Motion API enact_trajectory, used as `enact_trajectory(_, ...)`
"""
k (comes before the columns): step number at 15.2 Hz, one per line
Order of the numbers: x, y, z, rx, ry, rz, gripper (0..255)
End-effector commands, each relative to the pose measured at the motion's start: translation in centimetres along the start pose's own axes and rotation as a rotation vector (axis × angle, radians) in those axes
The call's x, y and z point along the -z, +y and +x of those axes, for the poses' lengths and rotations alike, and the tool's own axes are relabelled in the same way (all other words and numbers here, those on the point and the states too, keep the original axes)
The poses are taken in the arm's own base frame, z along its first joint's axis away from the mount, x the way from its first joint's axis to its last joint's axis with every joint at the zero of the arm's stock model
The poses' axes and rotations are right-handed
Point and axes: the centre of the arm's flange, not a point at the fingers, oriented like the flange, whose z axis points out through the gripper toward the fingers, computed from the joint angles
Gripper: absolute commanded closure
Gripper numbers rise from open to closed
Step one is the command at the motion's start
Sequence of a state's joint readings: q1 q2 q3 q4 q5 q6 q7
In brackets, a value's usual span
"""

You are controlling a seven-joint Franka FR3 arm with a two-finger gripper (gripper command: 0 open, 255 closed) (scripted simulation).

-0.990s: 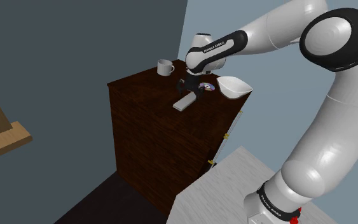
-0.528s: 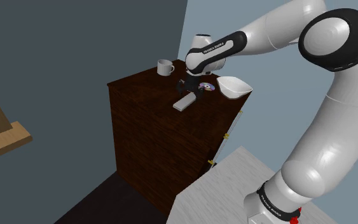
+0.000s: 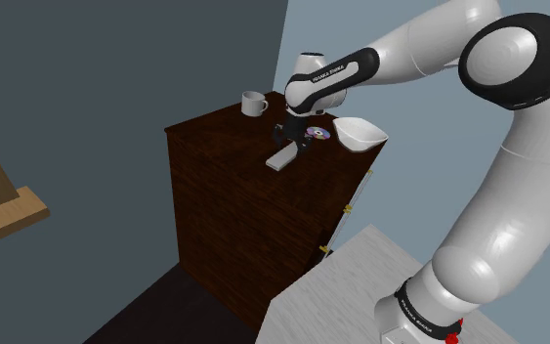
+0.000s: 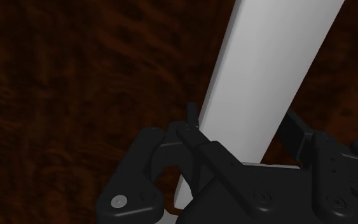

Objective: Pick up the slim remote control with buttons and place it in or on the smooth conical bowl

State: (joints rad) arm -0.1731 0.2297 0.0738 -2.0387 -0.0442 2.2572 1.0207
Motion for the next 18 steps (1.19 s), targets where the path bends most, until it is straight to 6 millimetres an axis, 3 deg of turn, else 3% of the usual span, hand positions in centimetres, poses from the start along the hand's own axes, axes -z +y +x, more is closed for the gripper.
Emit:
enact_trajectory(1, 0.0, 0.0, 0.0, 0.0, 0.0, 0.0, 255)
enact_trajectory(18, 8.4, 0.1, 0.1, 0.0, 0.0, 0.0, 255)
